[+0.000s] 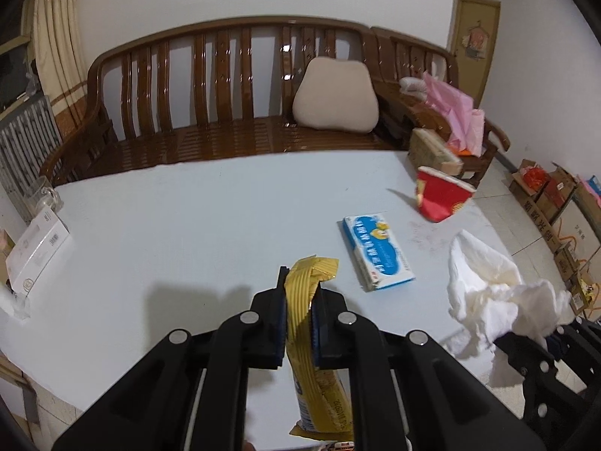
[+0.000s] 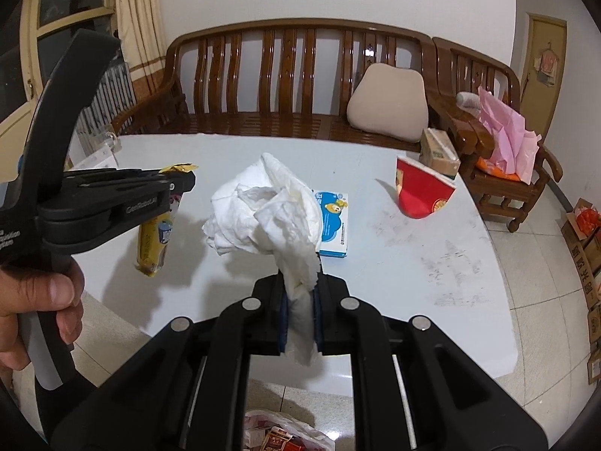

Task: Collect trash
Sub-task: 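Lift the wrapper and tissue and carry both down into the white bag, then open both tools to drop the wrapper and tissue into the bag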

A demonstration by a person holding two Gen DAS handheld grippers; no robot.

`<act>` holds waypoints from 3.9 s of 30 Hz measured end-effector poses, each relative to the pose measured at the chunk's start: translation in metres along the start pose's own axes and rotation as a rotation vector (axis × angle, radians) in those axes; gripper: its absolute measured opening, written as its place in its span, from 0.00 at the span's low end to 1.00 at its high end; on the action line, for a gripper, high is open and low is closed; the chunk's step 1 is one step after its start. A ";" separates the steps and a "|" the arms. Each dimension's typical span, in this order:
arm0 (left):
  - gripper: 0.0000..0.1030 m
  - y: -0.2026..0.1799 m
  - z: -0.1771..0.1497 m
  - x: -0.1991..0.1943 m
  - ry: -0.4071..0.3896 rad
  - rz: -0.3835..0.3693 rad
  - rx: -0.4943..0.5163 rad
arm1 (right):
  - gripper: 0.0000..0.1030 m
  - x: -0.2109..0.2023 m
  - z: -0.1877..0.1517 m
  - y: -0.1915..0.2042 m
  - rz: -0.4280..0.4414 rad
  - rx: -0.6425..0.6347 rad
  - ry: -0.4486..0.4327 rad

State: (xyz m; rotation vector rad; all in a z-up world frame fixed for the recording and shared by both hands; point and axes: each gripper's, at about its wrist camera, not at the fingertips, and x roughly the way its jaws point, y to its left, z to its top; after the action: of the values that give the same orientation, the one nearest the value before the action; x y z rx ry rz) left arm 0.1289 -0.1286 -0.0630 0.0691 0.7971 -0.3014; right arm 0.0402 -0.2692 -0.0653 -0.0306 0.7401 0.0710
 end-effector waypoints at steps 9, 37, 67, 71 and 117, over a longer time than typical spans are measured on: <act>0.10 -0.015 -0.032 -0.064 -0.076 -0.065 0.058 | 0.10 -0.062 -0.012 0.000 0.015 -0.001 -0.057; 0.10 -0.041 -0.193 -0.124 -0.031 -0.175 0.070 | 0.10 -0.151 -0.133 0.001 0.037 0.041 -0.029; 0.10 -0.064 -0.352 0.032 0.355 -0.193 0.040 | 0.10 -0.010 -0.302 0.005 -0.026 0.202 0.358; 0.10 -0.070 -0.370 0.052 0.391 -0.187 0.038 | 0.10 0.008 -0.311 0.005 -0.037 0.218 0.392; 0.74 -0.073 -0.435 0.129 0.549 -0.077 0.097 | 0.66 0.128 -0.378 -0.002 -0.030 0.353 0.674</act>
State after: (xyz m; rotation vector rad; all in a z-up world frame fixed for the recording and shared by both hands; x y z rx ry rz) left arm -0.1098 -0.1538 -0.4551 0.2188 1.3320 -0.4012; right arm -0.1196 -0.2848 -0.4303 0.2837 1.4162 -0.1065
